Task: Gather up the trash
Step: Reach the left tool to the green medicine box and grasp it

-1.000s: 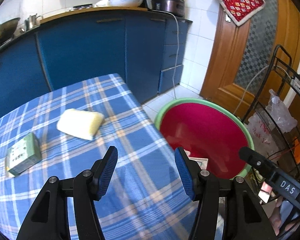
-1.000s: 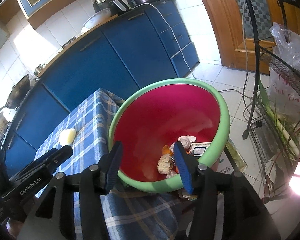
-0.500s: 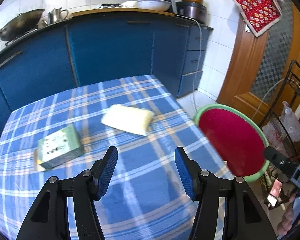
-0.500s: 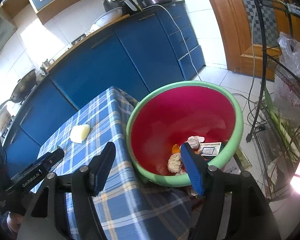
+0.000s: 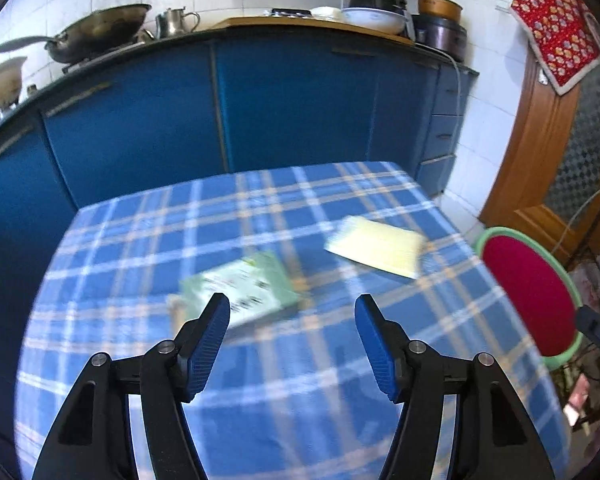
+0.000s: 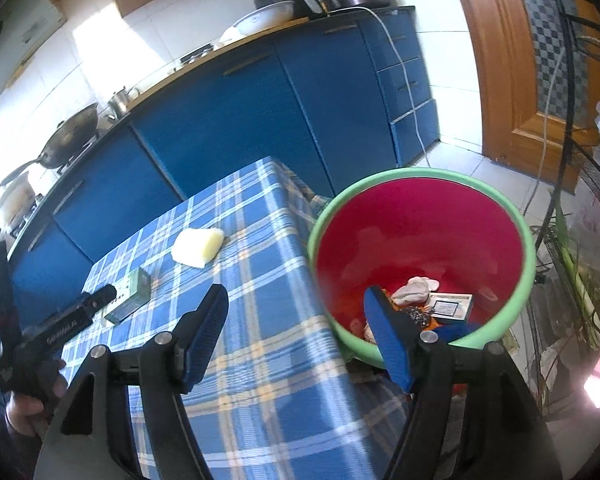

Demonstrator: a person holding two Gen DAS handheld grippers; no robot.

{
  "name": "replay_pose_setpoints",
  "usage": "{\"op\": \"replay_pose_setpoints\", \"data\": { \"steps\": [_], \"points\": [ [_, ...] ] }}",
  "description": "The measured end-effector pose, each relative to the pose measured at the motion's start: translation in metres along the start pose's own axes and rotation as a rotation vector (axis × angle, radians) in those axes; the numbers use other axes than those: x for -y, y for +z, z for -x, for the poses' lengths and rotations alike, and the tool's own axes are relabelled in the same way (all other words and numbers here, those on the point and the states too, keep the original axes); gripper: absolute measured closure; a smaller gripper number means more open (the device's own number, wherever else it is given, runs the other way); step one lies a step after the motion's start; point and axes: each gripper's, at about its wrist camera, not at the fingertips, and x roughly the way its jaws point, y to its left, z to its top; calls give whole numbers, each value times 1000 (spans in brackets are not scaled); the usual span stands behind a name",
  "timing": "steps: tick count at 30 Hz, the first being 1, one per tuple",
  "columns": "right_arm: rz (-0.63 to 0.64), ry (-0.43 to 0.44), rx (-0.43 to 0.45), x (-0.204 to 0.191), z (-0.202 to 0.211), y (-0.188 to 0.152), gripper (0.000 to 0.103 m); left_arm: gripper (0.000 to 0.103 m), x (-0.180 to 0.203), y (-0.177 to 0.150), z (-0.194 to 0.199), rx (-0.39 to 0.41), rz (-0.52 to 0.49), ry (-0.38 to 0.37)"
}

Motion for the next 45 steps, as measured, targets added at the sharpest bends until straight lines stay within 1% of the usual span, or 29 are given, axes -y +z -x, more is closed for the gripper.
{"op": "replay_pose_setpoints", "data": {
  "steps": [3, 11, 16, 19, 21, 23, 24, 27, 30, 37, 43, 44, 45],
  "points": [
    [6, -1, -11, -6, -4, -2, 31, 36, -19, 9, -7, 5, 0, 21],
    [28, -19, -24, -15, -6, -6, 31, 36, -56, 30, -41, -36, 31, 4],
    [28, -42, -23, -14, -3, -7, 31, 36, -75, 34, -63, -61, 87, -42],
    [26, -53, -23, -13, -2, -8, 31, 36, -83, 35, -79, -102, 122, -69],
    [25, -57, -25, -12, -2, -8, 31, 36, -90, 34, -92, -142, 147, -80],
    [28, -60, -28, -12, -2, -10, 31, 36, -96, 33, -99, -166, 176, -87],
    [29, -60, -29, -12, -2, -10, 31, 36, -100, 31, -101, -176, 198, -102],
    [27, -55, -34, -12, -3, -11, 31, 36, -108, 24, -100, -209, 262, -160],
    [24, -46, -40, -13, -4, -12, 31, 36, -107, 14, -95, -222, 275, -179],
    [19, -41, -34, -10, -1, -14, 31, 36, -93, -8, -71, -231, 244, -204],
    [12, -37, -33, -8, 2, -16, 31, 36, -68, -19, -41, -211, 178, -269],
    [14, -36, -32, -8, 2, -16, 31, 34, -64, -20, -38, -208, 166, -275],
    [15, -35, -32, -9, 2, -16, 31, 30, -60, -20, -35, -204, 151, -281]
  ]
}}
